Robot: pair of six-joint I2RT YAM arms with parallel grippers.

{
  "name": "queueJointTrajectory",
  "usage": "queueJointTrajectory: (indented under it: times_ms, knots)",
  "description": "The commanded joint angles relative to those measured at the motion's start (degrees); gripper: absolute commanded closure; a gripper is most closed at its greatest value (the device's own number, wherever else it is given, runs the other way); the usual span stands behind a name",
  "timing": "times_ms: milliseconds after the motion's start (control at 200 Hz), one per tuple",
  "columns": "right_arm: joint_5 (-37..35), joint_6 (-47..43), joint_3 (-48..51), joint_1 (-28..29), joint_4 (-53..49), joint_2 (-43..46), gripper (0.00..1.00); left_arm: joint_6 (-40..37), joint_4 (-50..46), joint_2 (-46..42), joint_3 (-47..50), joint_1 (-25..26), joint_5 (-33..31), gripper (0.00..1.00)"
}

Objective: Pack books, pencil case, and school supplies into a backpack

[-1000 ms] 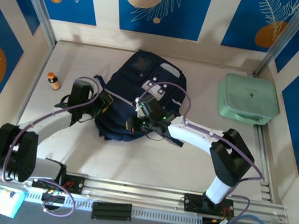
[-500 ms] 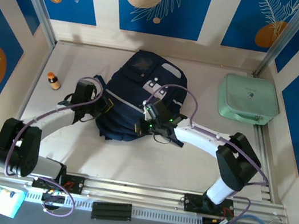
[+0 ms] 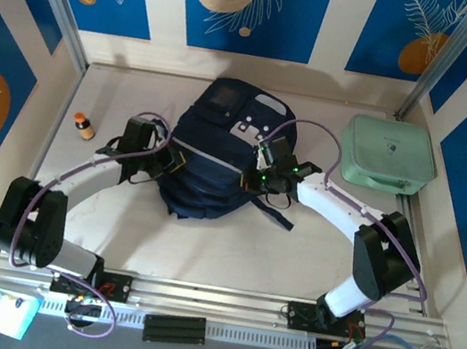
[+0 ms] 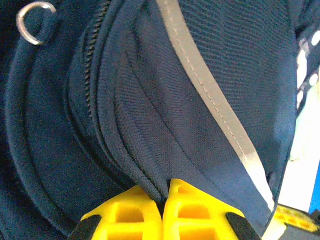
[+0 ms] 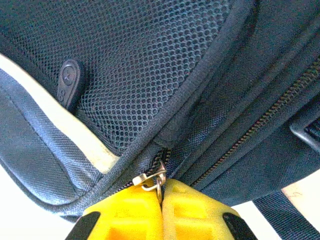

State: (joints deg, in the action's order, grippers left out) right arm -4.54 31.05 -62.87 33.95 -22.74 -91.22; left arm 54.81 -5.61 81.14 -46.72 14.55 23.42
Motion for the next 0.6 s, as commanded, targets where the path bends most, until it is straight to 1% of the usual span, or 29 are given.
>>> queueJointTrajectory:
  times_ms: [0, 110, 135, 155, 170, 220, 290, 320, 360, 390, 425, 445, 465, 560, 595]
  knots:
    - [-5.97, 5.66, -3.49, -3.09, -2.27, -1.35, 1.00, -6.45, -4.17, 1.00, -2.78, 0.13, 1.13, 1.00]
    - [-6.50, 4.43, -3.86, -3.54, -2.75, -1.27, 1.00, -9.34, -5.57, 1.88, -4.79, 0.27, 3.67, 1.00]
    - [-6.77, 3.68, -3.63, -3.55, -2.89, -1.03, 1.00, -10.45, -7.17, 1.98, -5.80, 0.25, 3.25, 0.88]
    - [-6.94, 3.05, -3.43, -3.62, -2.94, -0.78, 1.00, -11.20, -8.50, 2.00, -6.54, 0.22, 2.66, 0.75]
    - [-7.04, 2.37, -3.32, -3.70, -3.01, -0.58, 1.00, -11.96, -9.33, 1.96, -7.03, 0.22, 2.27, 0.69]
    - [-6.24, 0.42, -2.88, -4.25, -3.46, 0.33, 1.00, -14.34, -11.82, 1.55, -8.65, 0.26, 0.58, 0.61]
    - [-3.02, -0.78, -2.84, -5.82, -3.27, 2.12, 1.00, -17.47, -15.26, 0.58, -10.86, 0.15, -3.30, 0.50]
    - [-2.13, -1.09, -2.61, -6.23, -2.83, 3.20, 0.95, -18.59, -16.87, 0.21, -11.90, 0.07, -5.55, 0.46]
    - [-1.16, -1.63, -2.76, -6.74, -2.28, 4.64, 0.84, -19.97, -18.80, -0.14, -13.39, 0.04, -8.75, 0.39]
    - [-1.23, -1.98, -3.04, -6.88, -2.26, 5.90, 0.71, -20.92, -19.96, -0.34, -14.54, 0.04, -10.85, 0.35]
    - [-2.24, -2.33, -3.39, -6.88, -2.18, 7.47, 0.55, -21.90, -21.21, -0.59, -15.88, -0.04, -13.15, 0.34]
    - [-3.00, -2.57, -3.40, -6.88, -2.07, 8.45, 0.49, -22.46, -21.64, -0.70, -16.65, -0.04, -14.44, 0.33]
    - [-3.77, -2.88, -3.35, -6.88, -1.75, 9.47, 0.45, -22.87, -22.07, -0.80, -17.20, -0.13, -15.65, 0.31]
    - [-8.28, -3.99, -2.88, -7.44, -0.82, 14.22, 0.34, -24.71, -22.37, -2.13, -18.89, -0.22, -22.34, 0.21]
    - [-11.04, -4.44, -2.58, -7.95, -0.62, 16.25, 0.29, -24.92, -22.05, -2.86, -18.96, -0.30, -24.87, 0.19]
